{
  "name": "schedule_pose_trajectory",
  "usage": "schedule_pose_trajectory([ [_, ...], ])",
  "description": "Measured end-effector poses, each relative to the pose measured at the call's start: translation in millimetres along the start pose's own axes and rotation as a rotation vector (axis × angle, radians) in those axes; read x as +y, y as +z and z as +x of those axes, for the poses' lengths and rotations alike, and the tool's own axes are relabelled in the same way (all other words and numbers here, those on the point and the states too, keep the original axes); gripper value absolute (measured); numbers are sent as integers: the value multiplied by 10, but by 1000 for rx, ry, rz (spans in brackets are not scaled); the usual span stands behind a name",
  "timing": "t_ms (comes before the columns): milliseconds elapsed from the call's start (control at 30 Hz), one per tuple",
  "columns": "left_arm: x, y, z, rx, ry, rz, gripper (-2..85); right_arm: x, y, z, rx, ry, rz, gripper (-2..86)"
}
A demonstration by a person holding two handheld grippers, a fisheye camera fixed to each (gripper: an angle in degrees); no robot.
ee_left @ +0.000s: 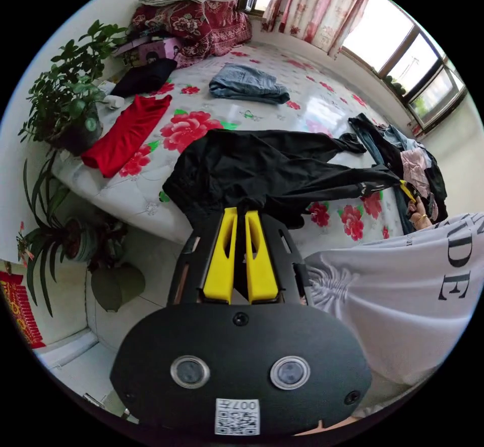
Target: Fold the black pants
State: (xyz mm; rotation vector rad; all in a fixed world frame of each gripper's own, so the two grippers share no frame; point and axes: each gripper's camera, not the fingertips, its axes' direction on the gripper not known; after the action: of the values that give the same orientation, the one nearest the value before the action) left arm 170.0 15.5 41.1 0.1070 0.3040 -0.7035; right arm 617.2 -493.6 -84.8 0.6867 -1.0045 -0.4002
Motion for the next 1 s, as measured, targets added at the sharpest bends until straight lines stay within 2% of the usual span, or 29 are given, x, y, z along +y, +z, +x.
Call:
schedule_pose_trajectory([
  [167,66,343,-420,64,-151,-13,-3,630,-182,391,-75,192,-26,-2],
  [233,-119,397,-488,82,-143,9,-4,642,-171,337,-97,193,-18,-2],
  [400,-669,-296,-345,45,31,253,-3,336,-494,-686,-113,-96,75,-3],
  [567,-284,-890,-250,26,150,408,0,570,-1180,-1347,-79,-361,146,-2],
  [667,161,-779,-235,86,191,329,8,948,-1345,-1300,92,-394,80,-1],
  [800,714,-40,-313,190,89,67,40,1566,-1149,-661,297,-224,-71,4],
  [900,935,473,-360,120,-21,-113,44,1904,-832,-107,484,-16,-213,16],
  [1000,897,470,-411,65,-89,-105,44,2035,-795,-132,583,6,-162,31],
])
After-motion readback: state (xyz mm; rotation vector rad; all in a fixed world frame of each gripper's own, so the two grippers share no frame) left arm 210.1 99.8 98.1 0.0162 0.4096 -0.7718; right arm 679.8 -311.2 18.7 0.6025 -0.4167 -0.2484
